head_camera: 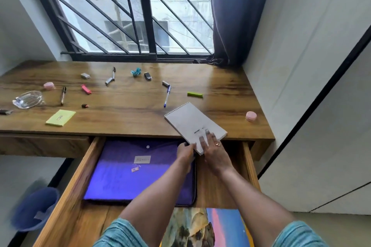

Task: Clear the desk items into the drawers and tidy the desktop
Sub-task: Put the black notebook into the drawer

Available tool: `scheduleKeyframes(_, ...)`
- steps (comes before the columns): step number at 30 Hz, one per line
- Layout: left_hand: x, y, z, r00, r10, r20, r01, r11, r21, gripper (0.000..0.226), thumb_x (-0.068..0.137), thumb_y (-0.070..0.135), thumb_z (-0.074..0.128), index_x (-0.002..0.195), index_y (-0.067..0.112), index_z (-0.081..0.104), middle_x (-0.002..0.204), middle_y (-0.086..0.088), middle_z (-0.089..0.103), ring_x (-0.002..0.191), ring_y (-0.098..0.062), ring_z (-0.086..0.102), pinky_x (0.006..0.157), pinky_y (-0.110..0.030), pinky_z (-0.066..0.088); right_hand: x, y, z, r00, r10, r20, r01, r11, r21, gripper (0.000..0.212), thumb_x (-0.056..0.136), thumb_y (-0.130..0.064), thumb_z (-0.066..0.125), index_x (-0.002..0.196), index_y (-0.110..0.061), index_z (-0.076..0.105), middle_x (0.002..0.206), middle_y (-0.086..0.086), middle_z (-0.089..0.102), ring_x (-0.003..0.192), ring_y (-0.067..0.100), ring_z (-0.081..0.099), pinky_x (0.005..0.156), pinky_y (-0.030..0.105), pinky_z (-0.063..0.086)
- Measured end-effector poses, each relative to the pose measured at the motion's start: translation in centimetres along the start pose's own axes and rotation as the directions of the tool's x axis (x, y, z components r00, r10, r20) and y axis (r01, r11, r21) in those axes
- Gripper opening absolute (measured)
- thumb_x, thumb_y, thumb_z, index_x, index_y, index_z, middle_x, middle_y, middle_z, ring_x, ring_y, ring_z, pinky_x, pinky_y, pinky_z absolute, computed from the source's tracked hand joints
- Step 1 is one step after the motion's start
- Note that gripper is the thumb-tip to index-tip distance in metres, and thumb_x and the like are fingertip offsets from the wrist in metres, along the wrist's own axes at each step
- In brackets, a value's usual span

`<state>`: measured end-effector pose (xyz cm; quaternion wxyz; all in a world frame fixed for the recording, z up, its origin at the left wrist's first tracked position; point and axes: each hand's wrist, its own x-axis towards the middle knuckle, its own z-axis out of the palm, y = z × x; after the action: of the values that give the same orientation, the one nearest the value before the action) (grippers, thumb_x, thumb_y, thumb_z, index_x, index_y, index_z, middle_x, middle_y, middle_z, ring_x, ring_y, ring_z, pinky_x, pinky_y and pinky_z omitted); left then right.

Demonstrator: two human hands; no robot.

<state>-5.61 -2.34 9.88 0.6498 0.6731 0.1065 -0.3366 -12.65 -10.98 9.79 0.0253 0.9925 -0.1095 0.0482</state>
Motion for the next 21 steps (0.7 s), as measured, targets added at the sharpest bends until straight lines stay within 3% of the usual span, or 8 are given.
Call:
scheduleKeyframes(3, -0.2, 0.8, 0.1, 0.999, 0.052, -0.018, -0.052, 0.998, -0.043, 0.011, 0.088, 0.002, 0.049, 0.096, 0.007, 0.054, 0.091, -0.013, 0.059, 0.07, -0.021, 0.057, 0.054, -0.022, 0.048, 1.1, 0.0, 0.2, 0.994, -0.066, -0.088, 0.065, 0.998, -0.006, 0.038, 0.077, -0.016, 0.042, 0.105, -0.007, 0.067, 0.1, 0.02, 0.071, 0.086, 0.031, 0.072, 0.068, 0.037, 0.061)
scheduleKeyframes(7, -1.3, 2.5, -0.6, 0.987, 0.161, -0.017, -0.161, 0.973, -0.162, 0.007, 0.09, 0.007, 0.049, 0.096, 0.009, 0.051, 0.089, -0.009, 0.06, 0.069, -0.015, 0.057, 0.058, -0.023, 0.047, 1.5, -0.5, -1.7, 0.931, -0.155, -0.329, 0.138, 0.988, -0.073, 0.028, 0.071, -0.015, 0.061, 0.099, -0.011, 0.06, 0.081, 0.009, 0.072, 0.07, 0.02, 0.072, 0.049, 0.026, 0.054)
scheduleKeyframes(11, -3.4, 4.3, -1.5, 0.97, 0.209, 0.127, -0.163, 0.939, -0.303, 0.026, 0.095, 0.039, 0.046, 0.096, 0.019, 0.063, 0.081, 0.003, 0.066, 0.079, -0.012, 0.056, 0.071, -0.025, 0.041, 1.6, -2.1, -5.5, 0.874, 0.023, -0.485, -0.013, 1.0, 0.023, 0.035, 0.074, -0.015, 0.043, 0.094, -0.009, 0.071, 0.074, 0.004, 0.071, 0.049, 0.019, 0.066, 0.034, 0.023, 0.045)
scheduleKeyframes(13, -3.4, 3.9, -2.2, 0.975, 0.18, 0.13, -0.13, 0.938, -0.32, 0.041, 0.095, 0.049, 0.039, 0.108, 0.018, 0.064, 0.081, 0.007, 0.067, 0.085, -0.014, 0.056, 0.089, -0.028, 0.04, 1.3, -3.2, -7.3, 0.859, 0.142, -0.493, -0.045, 0.978, 0.204, 0.028, 0.076, -0.005, 0.05, 0.096, -0.005, 0.071, 0.069, 0.008, 0.069, 0.044, 0.028, 0.063, 0.033, 0.029, 0.045)
scheduleKeyframes(15, -4.2, 3.3, -3.2, 0.987, 0.097, 0.13, -0.056, 0.957, -0.285, 0.054, 0.098, 0.047, 0.036, 0.134, 0.008, 0.047, 0.118, 0.001, 0.06, 0.109, -0.021, 0.056, 0.106, -0.034, 0.035, 0.5, -4.3, -8.5, 0.822, 0.327, -0.466, -0.062, 0.865, 0.497, 0.023, 0.082, 0.001, 0.06, 0.104, -0.002, 0.067, 0.074, 0.018, 0.071, 0.056, 0.039, 0.066, 0.045, 0.038, 0.051)
scheduleKeyframes(16, -4.4, 2.7, -3.7, 0.987, 0.066, 0.146, -0.026, 0.966, -0.257, 0.054, 0.098, 0.047, 0.036, 0.133, 0.007, 0.046, 0.125, -0.003, 0.054, 0.109, -0.022, 0.056, 0.098, -0.031, 0.04, 0.0, -4.9, -8.9, 0.807, 0.437, -0.397, -0.103, 0.766, 0.634, 0.024, 0.085, -0.001, 0.06, 0.108, -0.002, 0.065, 0.081, 0.021, 0.071, 0.067, 0.041, 0.068, 0.055, 0.039, 0.051)
scheduleKeyframes(18, -5.4, 1.8, -4.6, 0.985, 0.027, 0.169, 0.014, 0.972, -0.233, 0.04, 0.099, 0.045, 0.035, 0.106, 0.012, 0.056, 0.103, -0.003, 0.055, 0.075, -0.015, 0.052, 0.064, -0.024, 0.038, -1.3, -5.7, -9.2, 0.757, 0.615, -0.221, -0.186, 0.527, 0.829, 0.026, 0.088, -0.003, 0.06, 0.112, 0.001, 0.064, 0.099, 0.023, 0.071, 0.09, 0.039, 0.067, 0.078, 0.033, 0.045)
scheduleKeyframes(21, -7.2, 0.5, -5.6, 0.982, 0.024, 0.189, 0.026, 0.967, -0.254, 0.022, 0.103, 0.022, 0.033, 0.091, 0.015, 0.051, 0.082, -0.004, 0.056, 0.059, -0.015, 0.056, 0.048, -0.023, 0.047, -4.4, -6.4, -8.2, 0.689, 0.724, -0.011, -0.268, 0.269, 0.925, 0.027, 0.083, -0.004, 0.064, 0.11, 0.001, 0.067, 0.108, 0.019, 0.069, 0.104, 0.032, 0.063, 0.085, 0.028, 0.043)
